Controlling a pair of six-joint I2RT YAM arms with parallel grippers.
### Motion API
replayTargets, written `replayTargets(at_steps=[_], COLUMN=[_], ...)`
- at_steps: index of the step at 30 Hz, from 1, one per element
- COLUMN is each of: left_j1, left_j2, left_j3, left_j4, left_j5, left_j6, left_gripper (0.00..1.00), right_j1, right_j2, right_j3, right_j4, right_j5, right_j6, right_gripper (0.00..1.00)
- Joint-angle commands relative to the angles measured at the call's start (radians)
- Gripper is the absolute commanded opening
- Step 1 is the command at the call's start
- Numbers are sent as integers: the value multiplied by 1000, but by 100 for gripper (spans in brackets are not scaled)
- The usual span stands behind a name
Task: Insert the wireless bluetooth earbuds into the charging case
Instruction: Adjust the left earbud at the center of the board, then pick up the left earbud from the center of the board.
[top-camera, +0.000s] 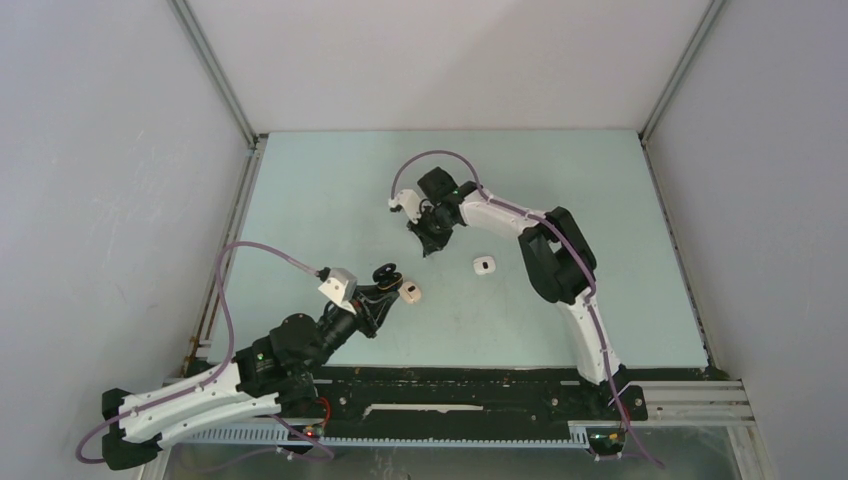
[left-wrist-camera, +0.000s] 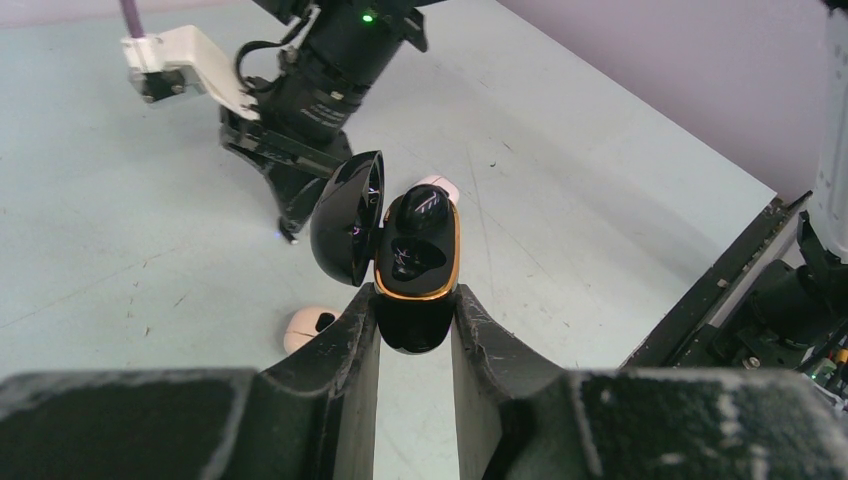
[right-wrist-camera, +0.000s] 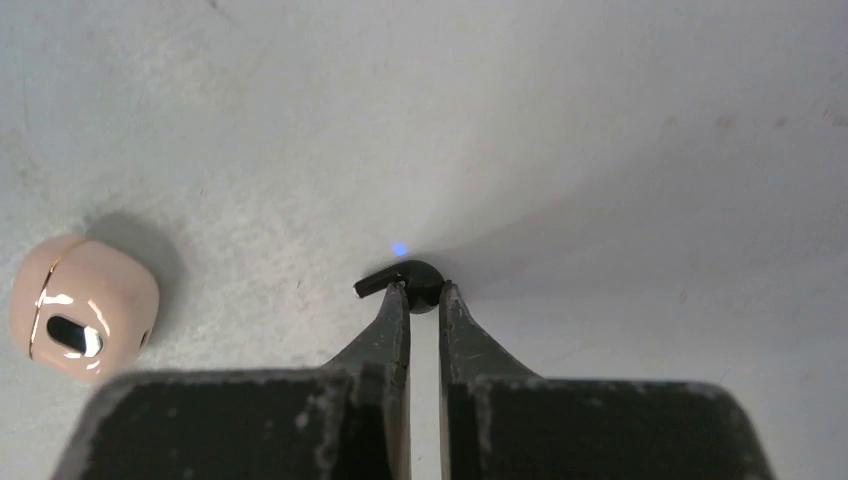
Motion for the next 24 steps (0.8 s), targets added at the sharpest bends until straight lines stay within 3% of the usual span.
replayTargets(at_steps=[1,9,13,17,21,24], left_j1=[-4,-4,-2,-2,-2,-2], left_j2=[-5,53,109,136,100,53], left_j3=[-9,-78,-96,-94,-88,-86], left_j4=[55,199,266,293,268,221], left_j5=[-13,-42,-43,-49,-58,-58], left_j6=[-16,-13,-13,-22,-36,-49], left_gripper=[0,0,0,0,0,0], right_j1=[-24,-27,-24,-28,-26,-21], right_j2=[-187,-573,-675,-638,-538,-437], right_j3=[-154,-403,-476,-497,-482,-413], right_j4=[37,58,48,73,155,123], right_j5=[47,105,99,81,41,12], right_j6=[36,10,30,93,220,269], right_gripper=[0,0,0,3,15,22])
